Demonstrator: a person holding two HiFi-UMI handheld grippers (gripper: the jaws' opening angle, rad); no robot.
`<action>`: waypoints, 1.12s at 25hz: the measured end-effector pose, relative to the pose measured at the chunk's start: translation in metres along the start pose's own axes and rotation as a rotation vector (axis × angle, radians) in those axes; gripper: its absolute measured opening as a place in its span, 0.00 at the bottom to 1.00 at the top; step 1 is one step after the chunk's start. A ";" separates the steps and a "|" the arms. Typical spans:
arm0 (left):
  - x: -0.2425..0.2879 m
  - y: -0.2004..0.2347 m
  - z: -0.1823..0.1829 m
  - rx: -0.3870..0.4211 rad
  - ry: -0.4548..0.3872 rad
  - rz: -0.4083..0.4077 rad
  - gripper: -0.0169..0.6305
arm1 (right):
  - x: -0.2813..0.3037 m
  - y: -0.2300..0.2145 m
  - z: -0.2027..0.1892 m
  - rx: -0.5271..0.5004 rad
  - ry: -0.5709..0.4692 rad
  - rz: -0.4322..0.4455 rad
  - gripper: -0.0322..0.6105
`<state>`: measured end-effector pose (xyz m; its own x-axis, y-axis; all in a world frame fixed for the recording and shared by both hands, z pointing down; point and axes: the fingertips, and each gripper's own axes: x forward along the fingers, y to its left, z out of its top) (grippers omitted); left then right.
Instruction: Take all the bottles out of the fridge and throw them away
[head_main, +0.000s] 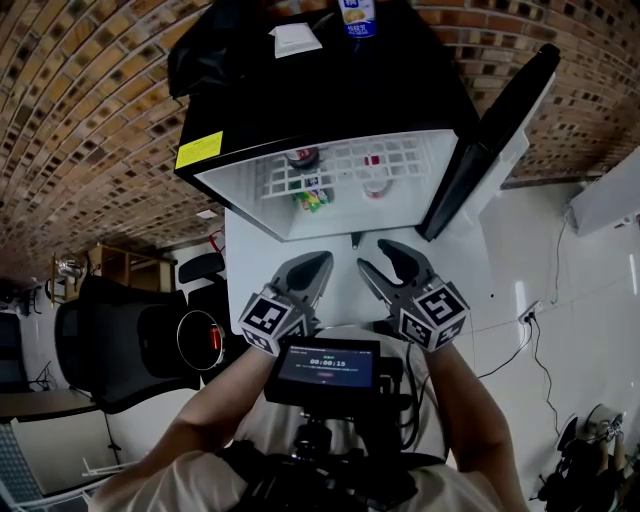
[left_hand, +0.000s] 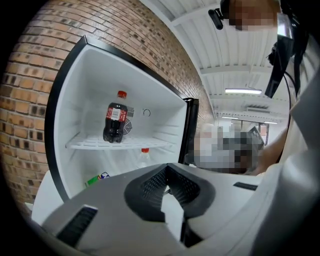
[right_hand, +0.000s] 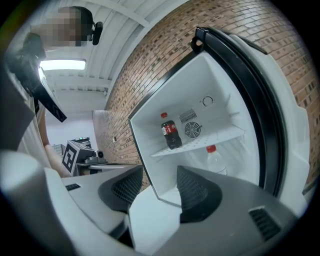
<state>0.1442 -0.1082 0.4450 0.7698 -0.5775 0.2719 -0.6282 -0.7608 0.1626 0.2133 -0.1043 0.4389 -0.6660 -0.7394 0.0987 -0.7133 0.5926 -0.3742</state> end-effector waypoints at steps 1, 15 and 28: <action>0.001 0.001 0.000 -0.002 0.002 0.006 0.03 | 0.000 -0.001 -0.001 0.001 0.001 0.001 0.36; 0.026 0.089 0.082 0.109 -0.100 0.325 0.47 | -0.003 -0.019 -0.003 0.028 -0.019 0.014 0.36; 0.085 0.155 0.111 0.108 -0.054 0.475 0.62 | -0.013 -0.036 -0.002 0.058 -0.027 0.014 0.36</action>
<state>0.1250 -0.3085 0.3882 0.4074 -0.8805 0.2424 -0.8983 -0.4342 -0.0674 0.2473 -0.1151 0.4528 -0.6693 -0.7398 0.0684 -0.6896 0.5843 -0.4279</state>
